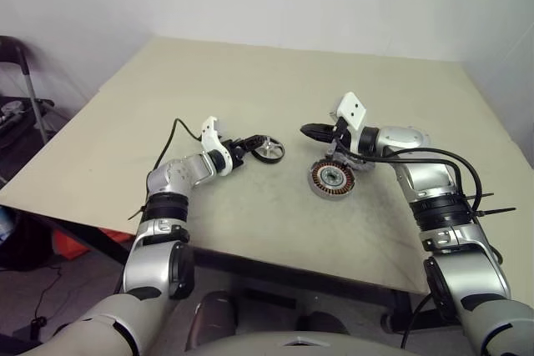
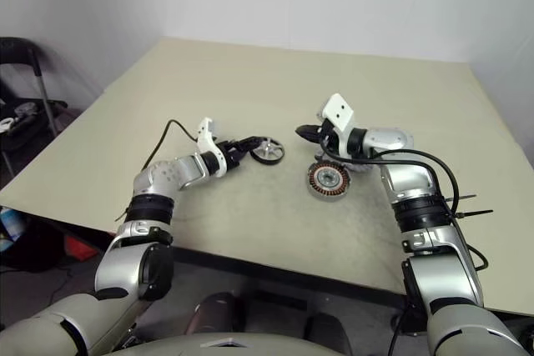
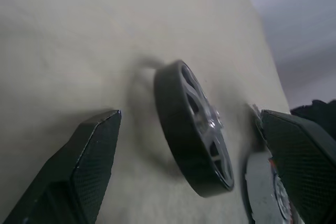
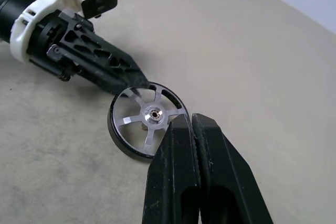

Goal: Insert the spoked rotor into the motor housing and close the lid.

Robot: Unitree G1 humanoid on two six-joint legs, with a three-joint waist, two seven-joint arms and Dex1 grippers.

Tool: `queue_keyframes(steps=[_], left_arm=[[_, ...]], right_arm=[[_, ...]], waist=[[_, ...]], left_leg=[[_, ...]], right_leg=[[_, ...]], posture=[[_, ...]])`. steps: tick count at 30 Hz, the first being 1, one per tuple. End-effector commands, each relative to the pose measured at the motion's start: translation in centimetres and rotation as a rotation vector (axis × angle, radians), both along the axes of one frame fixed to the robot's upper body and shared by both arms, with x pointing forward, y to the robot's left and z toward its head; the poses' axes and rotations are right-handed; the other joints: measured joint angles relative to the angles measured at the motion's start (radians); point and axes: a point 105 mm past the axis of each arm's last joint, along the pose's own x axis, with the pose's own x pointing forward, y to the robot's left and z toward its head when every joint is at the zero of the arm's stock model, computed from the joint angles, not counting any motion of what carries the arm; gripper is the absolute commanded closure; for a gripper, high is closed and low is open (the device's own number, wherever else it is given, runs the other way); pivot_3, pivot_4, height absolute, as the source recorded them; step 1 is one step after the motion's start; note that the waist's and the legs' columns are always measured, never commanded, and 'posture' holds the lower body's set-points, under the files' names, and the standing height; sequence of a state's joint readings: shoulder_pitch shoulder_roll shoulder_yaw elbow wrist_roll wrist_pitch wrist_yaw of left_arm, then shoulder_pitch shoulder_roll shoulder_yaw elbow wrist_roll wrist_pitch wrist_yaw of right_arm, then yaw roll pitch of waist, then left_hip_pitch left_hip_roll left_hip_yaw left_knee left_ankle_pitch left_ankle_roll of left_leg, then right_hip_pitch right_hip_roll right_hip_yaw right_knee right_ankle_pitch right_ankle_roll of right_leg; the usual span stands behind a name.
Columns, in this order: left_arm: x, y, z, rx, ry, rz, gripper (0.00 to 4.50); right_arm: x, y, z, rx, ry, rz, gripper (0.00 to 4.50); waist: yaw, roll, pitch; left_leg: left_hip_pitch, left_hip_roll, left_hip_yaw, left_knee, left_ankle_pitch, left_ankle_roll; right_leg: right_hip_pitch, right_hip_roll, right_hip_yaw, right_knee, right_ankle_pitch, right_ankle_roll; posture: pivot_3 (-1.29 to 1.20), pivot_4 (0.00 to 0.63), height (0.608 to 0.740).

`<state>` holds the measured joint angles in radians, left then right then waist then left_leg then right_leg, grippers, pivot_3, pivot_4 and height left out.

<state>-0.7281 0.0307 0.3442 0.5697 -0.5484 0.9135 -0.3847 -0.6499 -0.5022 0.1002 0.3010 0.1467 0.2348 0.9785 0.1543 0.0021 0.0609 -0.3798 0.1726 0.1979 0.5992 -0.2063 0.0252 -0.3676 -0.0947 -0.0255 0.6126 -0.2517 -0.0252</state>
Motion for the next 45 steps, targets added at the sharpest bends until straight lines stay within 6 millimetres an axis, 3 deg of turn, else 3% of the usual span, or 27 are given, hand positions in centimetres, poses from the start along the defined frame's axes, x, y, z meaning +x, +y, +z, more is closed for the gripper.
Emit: queue_keyframes(steps=[1, 3, 8, 18, 22, 30, 34, 39, 45], left_arm=[[-2.1, -2.6, -2.4, -0.030, 0.133, -0.097, 0.18], [-2.1, -2.4, -2.5, -0.040, 0.142, -0.086, 0.56], [-2.0, -2.3, -2.1, -0.086, 0.148, -0.072, 2.17], [-1.7, -2.0, -2.1, -0.111, 0.152, -0.045, 2.17], [-1.5, -1.7, -2.3, -0.107, 0.165, -0.025, 3.07], [-1.5, -1.9, -1.9, -0.141, 0.150, -0.034, 3.07], [-2.4, -2.9, -0.1, -0.229, 0.108, -0.119, 3.07], [-3.5, -4.4, 1.7, -0.221, 0.059, -0.224, 3.07], [-4.5, -6.2, 2.8, -0.198, 0.024, -0.323, 3.07]], right_arm=[[0.2, 0.0, 1.2, 0.016, -0.051, 0.000, 4.49], [0.4, -0.2, 1.3, 0.018, -0.055, -0.015, 4.50], [0.7, -0.8, 1.5, 0.018, -0.058, -0.046, 4.50], [0.9, -1.6, 1.3, 0.003, -0.056, -0.081, 4.50], [0.9, -2.0, 1.2, -0.002, -0.050, -0.087, 4.50], [0.6, -2.6, 0.9, -0.019, -0.028, -0.075, 4.50], [0.0, -5.3, -0.3, -0.123, 0.005, -0.093, 4.50], [0.0, -10.0, -0.2, -0.253, -0.006, -0.191, 4.50], [-0.3, -12.0, 0.1, -0.320, -0.020, -0.215, 4.50]], waist=[[0.000, 0.000, 0.000], [-0.001, 0.000, 0.000], [-0.004, 0.000, 0.000], [-0.006, 0.000, 0.000], [-0.007, 0.000, 0.000], [-0.008, 0.000, 0.000], [-0.004, -0.001, 0.000], [-0.008, -0.001, 0.001], [-0.026, -0.001, 0.001]], left_leg=[[0.000, 0.000, 0.000, 0.000, 0.000, 0.000], [0.000, 0.000, 0.000, 0.000, 0.000, 0.000], [0.000, 0.000, 0.000, 0.000, 0.000, 0.000], [-0.001, 0.001, 0.000, 0.000, 0.000, 0.001], [-0.001, 0.001, 0.000, 0.000, 0.000, 0.001], [0.000, 0.001, 0.000, 0.000, 0.000, 0.001], [-0.001, 0.001, 0.000, 0.000, 0.000, 0.001], [-0.006, 0.001, 0.000, 0.004, -0.001, 0.003], [-0.005, 0.003, 0.000, 0.004, -0.003, 0.006]], right_leg=[[0.000, 0.000, 0.000, 0.000, 0.000, 0.000], [0.001, 0.000, 0.000, -0.001, 0.000, 0.000], [0.000, 0.000, 0.000, -0.002, 0.000, 0.000], [-0.001, 0.000, 0.000, -0.002, 0.000, 0.000], [0.000, 0.000, 0.000, -0.002, 0.000, 0.000], [0.000, 0.001, 0.000, -0.001, 0.000, 0.000], [0.000, 0.001, -0.001, -0.002, 0.000, 0.000], [-0.004, 0.000, -0.001, -0.002, 0.000, 0.000], [-0.004, 0.002, -0.001, 0.000, 0.000, 0.000]], posture=[[0.00, 0.000, 0.740], [0.00, 0.000, 0.740], [0.00, 0.000, 0.740], [0.00, 0.000, 0.740], [0.00, 0.000, 0.740], [0.00, 0.000, 0.740], [0.00, 0.000, 0.740], [0.00, 0.000, 0.740], [0.00, 0.000, 0.740]])
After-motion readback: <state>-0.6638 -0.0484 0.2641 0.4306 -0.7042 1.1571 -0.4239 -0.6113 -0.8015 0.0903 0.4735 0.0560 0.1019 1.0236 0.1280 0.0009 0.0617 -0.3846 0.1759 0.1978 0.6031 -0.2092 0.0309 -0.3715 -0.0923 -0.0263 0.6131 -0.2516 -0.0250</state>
